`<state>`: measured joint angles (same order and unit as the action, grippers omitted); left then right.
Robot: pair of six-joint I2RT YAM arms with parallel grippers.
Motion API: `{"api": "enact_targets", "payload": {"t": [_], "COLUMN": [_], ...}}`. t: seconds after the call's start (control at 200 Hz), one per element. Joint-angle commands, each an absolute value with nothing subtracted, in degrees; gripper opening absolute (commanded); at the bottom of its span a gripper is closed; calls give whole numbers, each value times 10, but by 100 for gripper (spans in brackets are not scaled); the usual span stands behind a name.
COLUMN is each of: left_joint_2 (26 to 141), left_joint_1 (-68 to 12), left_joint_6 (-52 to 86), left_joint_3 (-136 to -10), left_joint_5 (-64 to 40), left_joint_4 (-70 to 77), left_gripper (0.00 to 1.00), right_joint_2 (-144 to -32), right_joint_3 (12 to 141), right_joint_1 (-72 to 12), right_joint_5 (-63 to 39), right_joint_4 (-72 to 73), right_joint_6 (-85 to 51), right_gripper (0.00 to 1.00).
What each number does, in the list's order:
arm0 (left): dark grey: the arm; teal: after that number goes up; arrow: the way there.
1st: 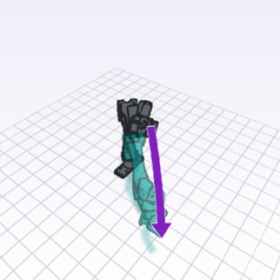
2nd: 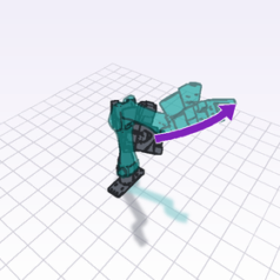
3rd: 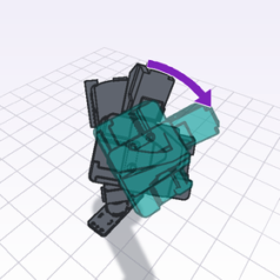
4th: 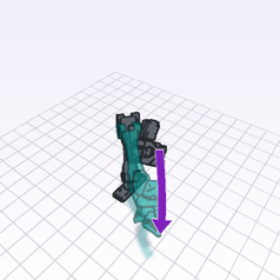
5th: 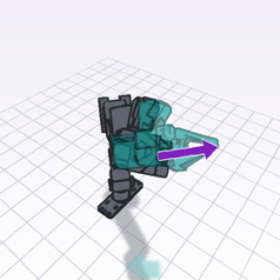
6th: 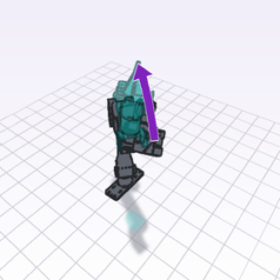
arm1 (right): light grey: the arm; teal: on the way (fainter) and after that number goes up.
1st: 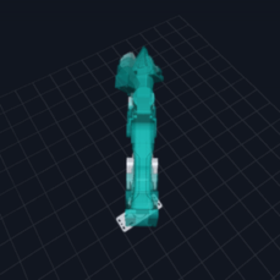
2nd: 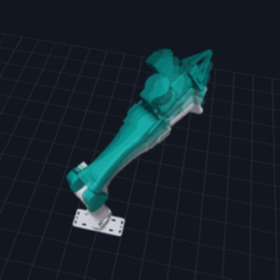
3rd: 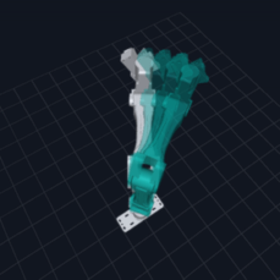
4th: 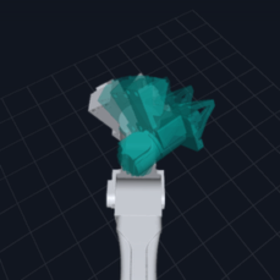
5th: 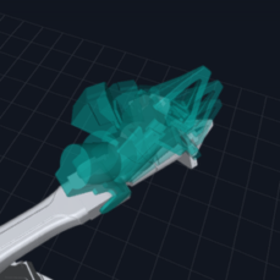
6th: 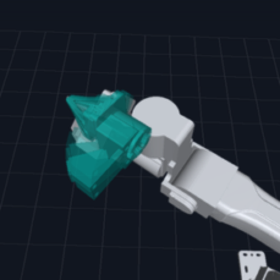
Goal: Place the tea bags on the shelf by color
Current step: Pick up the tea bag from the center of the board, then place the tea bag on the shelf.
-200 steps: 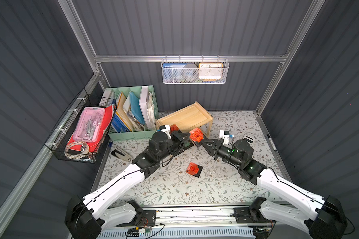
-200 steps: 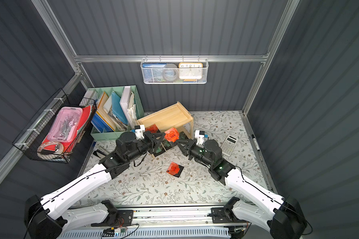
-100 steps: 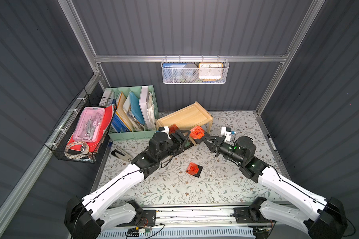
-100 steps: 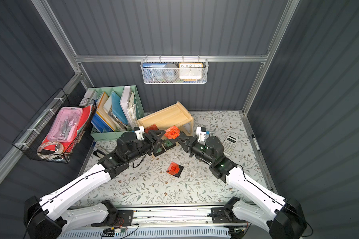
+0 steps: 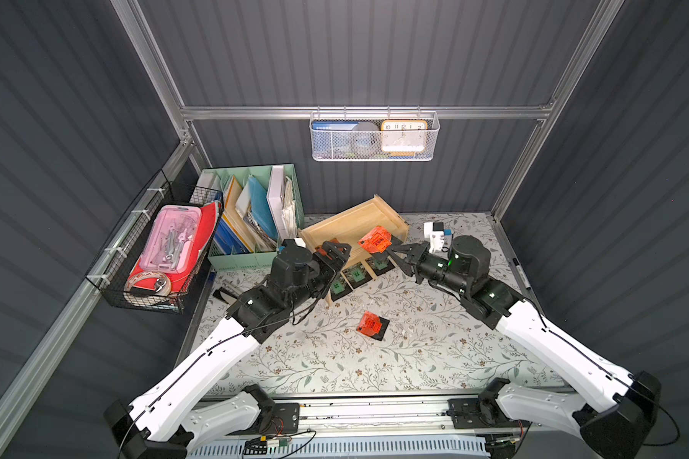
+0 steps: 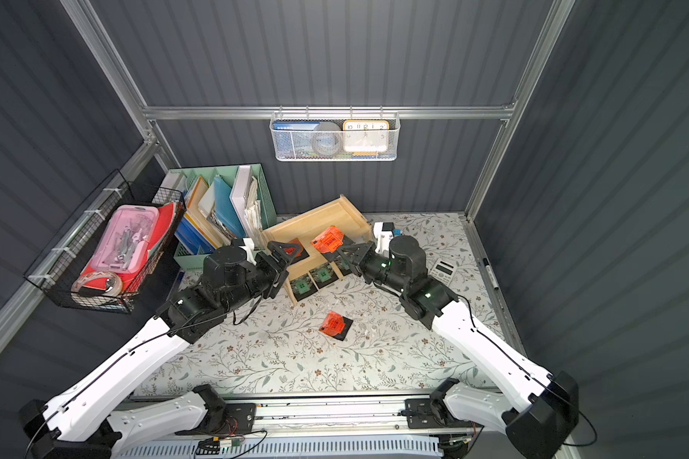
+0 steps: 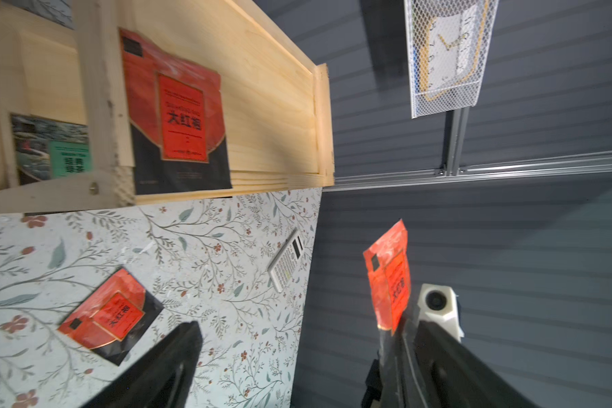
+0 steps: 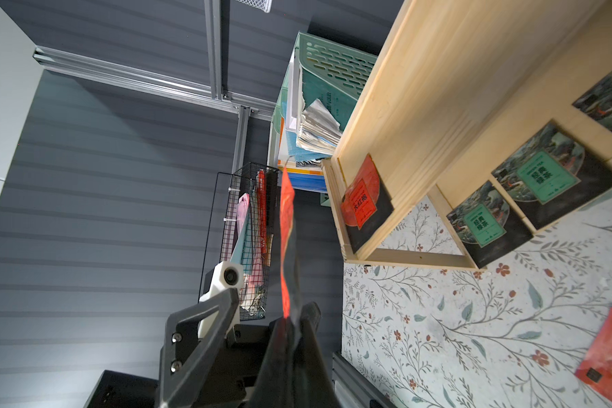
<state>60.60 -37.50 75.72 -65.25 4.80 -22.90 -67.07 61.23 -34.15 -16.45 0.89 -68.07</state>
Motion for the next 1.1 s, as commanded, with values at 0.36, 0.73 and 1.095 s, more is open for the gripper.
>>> {"api": "enact_targets", "payload": {"t": [0.36, 0.73, 1.095], "left_joint_2": [555, 531, 519], "left_joint_1": [-373, -372, -372], "left_joint_6": [737, 732, 723], "left_joint_3": [-645, -635, -637], "left_joint_5": [130, 154, 178], "left_joint_4": [-351, -402, -420], "left_gripper": [100, 100, 100], "right_joint_2": [-763, -860, -939], "right_joint_3": [679, 732, 792], "right_joint_1": [-340, -340, -340], "right_joint_5": [-85, -100, -104], "right_joint_4": [-27, 7, 6], "right_joint_6": [-686, -730, -763], "right_gripper": [0, 0, 0]}}
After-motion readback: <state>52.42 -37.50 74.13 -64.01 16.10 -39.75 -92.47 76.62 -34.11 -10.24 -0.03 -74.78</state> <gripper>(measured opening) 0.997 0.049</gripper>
